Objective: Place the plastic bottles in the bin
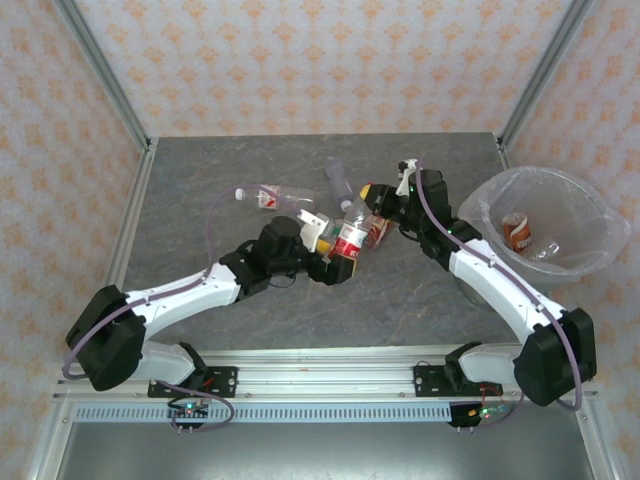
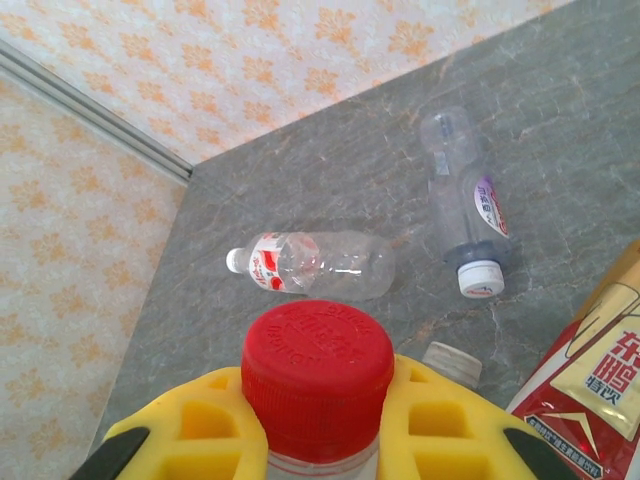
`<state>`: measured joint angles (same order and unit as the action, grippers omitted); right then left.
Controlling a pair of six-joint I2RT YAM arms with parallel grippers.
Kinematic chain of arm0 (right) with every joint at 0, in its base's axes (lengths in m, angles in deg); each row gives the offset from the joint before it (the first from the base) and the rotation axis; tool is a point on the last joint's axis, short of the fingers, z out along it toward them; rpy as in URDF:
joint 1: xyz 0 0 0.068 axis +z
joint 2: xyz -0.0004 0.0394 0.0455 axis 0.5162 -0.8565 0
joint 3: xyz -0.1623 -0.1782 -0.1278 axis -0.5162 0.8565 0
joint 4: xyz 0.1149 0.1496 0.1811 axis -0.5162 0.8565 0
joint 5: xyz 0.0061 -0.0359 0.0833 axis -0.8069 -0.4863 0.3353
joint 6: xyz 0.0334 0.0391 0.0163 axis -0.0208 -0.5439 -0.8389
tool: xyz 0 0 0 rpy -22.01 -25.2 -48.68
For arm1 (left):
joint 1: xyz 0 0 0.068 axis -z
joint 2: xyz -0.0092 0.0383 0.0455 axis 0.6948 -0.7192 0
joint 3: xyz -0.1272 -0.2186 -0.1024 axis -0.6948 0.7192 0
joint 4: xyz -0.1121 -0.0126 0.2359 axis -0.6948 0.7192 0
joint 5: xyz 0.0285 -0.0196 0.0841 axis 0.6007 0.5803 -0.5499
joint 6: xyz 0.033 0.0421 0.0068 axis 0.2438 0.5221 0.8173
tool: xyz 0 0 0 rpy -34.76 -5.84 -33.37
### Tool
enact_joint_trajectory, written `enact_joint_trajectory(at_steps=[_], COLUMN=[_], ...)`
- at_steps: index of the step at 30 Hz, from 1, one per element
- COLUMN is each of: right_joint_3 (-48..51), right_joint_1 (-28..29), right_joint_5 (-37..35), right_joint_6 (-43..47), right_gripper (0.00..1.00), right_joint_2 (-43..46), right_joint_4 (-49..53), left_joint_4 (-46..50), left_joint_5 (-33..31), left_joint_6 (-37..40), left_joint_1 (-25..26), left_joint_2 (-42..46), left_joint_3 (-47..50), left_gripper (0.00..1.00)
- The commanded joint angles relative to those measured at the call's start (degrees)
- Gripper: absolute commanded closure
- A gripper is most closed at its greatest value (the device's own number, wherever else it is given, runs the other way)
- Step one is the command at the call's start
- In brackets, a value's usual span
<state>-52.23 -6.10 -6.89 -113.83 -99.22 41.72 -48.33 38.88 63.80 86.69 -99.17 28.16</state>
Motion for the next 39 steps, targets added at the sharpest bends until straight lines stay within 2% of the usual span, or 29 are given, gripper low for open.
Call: enact_joint_trajectory(at_steps=[1, 10, 12, 17, 23, 30, 39], right_joint_3=[1.1, 1.6, 1.8, 2.1, 2.2, 2.8, 2.1], right_joint_1=[-0.1, -0.1, -0.1, 0.0, 0.0, -0.1, 0.0], right_joint_5=[-1.8, -6.6, -8.6, -11.0, -13.5, -21.3, -27.0], right_joint_6=[2.8, 6.0, 6.6, 8.8, 11.7, 13.4, 16.6], right_gripper=[1.0, 1.0, 1.0, 1.0, 1.0, 1.0, 1.0], right_joint_2=[2.1, 5.9, 7.0, 9.7, 13.8, 19.1, 25.7], right_joint_4=[-3.4, -2.4, -2.7, -2.9, -2.6, -2.3, -1.6], left_joint_4=[0.5, 0.6, 1.8, 5.6, 11.7, 17.8, 21.8], left_joint_5=[-1.3, -18.5, -26.4, -41.2, -54.1, -62.1, -63.5], left_joint_6=[1.7, 1.0, -1.0, -4.0, -9.9, -17.5, -24.1], left_joint_1=[0.3, 0.4, 0.4, 0.4, 0.3, -0.1, -3.4], left_joint_2=[2.7, 11.6, 13.6, 16.4, 15.7, 14.0, 11.2], left_joint_3=[0.6, 5.2, 5.9, 6.9, 6.9, 6.8, 7.9], left_gripper=[0.0, 0.0, 0.0, 0.0, 0.0, 0.0, 0.0])
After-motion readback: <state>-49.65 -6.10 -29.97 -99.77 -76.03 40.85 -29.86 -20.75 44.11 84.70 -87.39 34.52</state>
